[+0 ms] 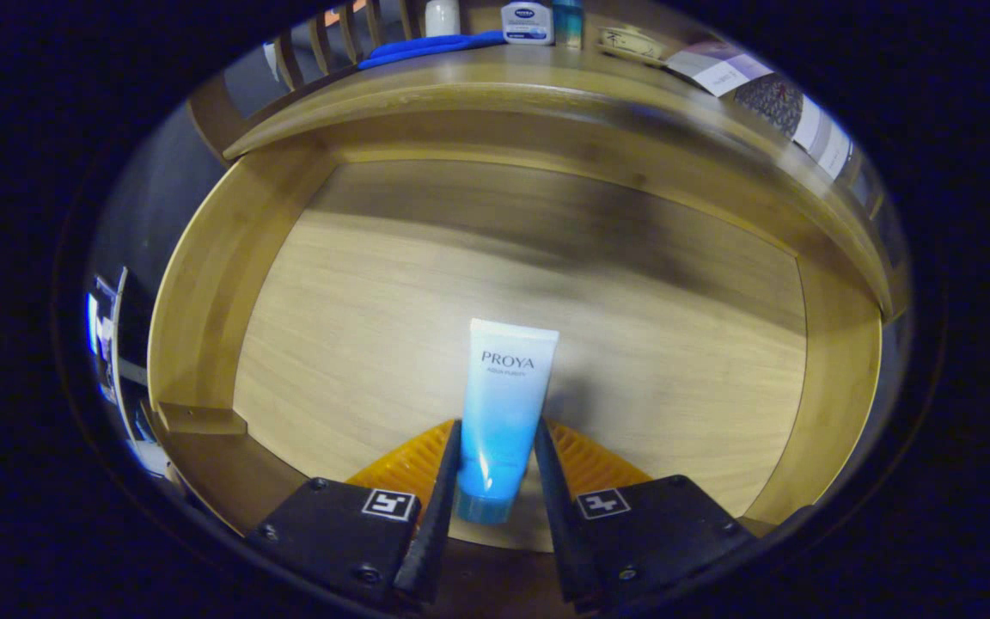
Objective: Pull open the drawer, take out the items inside it, and place them on the countertop above the cabinet.
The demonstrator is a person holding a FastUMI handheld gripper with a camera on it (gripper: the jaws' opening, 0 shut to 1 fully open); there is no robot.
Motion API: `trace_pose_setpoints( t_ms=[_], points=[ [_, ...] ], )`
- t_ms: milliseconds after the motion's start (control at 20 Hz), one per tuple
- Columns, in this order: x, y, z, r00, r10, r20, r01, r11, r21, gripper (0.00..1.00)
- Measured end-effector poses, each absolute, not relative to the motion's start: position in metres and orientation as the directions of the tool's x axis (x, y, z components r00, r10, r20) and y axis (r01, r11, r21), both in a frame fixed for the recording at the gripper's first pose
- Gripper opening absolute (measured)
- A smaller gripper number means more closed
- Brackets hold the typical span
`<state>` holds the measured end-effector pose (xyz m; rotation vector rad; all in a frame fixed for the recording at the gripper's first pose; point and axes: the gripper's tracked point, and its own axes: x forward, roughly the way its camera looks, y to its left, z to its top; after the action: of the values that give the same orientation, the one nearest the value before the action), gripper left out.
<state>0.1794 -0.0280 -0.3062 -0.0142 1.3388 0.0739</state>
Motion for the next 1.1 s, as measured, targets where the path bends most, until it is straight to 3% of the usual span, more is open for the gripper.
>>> trace_pose_setpoints(
  t_ms=[200, 500, 1100],
  points=[
    [0.181, -0.031, -0.294, 0.309, 0.062, -0.949, -0.076, 0.996, 0.040, 0.45],
    [0.192, -0.027, -0.239, 0.451, 0.105, -0.886, -0.141, 0.989, 0.045, 0.45],
    [0.266, -0.023, -0.162, 0.577, 0.080, -0.813, -0.135, 0.991, 0.002, 0.45]
  ],
)
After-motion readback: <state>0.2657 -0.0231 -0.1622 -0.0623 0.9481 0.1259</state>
